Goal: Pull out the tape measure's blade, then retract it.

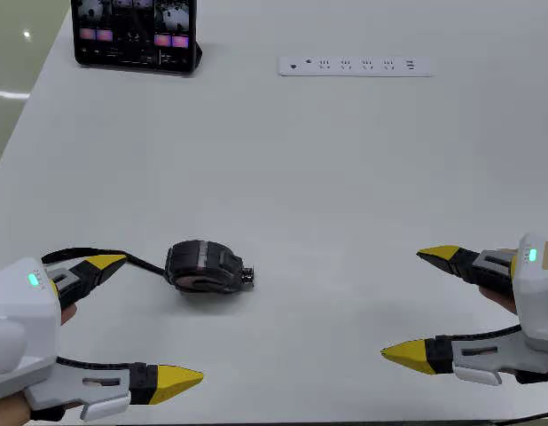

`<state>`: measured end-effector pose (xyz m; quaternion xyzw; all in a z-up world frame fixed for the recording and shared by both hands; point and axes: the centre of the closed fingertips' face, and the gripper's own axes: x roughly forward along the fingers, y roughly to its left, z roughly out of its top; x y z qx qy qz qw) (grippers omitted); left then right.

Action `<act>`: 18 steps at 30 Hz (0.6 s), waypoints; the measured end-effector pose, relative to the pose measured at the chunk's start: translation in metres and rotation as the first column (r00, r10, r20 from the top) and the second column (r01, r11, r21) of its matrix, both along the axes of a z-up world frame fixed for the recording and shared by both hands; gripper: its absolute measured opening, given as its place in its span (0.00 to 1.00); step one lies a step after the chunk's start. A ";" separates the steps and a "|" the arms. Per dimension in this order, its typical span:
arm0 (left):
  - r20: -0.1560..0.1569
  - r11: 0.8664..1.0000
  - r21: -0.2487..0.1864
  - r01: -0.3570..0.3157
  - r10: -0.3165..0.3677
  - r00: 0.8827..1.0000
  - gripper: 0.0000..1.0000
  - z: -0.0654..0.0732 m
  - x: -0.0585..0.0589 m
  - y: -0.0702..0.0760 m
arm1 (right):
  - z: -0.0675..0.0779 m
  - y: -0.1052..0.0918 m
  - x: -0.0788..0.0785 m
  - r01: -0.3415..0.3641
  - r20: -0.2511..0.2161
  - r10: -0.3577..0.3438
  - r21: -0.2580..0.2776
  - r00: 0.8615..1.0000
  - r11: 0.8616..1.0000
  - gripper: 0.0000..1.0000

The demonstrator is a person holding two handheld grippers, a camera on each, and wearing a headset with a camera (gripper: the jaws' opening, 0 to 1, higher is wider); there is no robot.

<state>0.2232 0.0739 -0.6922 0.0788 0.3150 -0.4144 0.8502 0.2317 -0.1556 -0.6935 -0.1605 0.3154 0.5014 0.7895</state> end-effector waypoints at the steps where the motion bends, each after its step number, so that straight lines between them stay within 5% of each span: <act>1: -0.001 1.000 0.003 0.000 0.000 1.000 0.99 -0.001 -0.001 0.000 | 0.000 0.000 0.000 0.000 -0.001 0.000 0.001 1.000 1.000 0.75; 18: -0.003 1.000 0.004 0.006 -0.006 1.000 0.96 -0.004 -0.003 -0.001 | 0.002 0.006 0.001 -0.008 0.013 0.008 0.023 1.000 1.000 0.73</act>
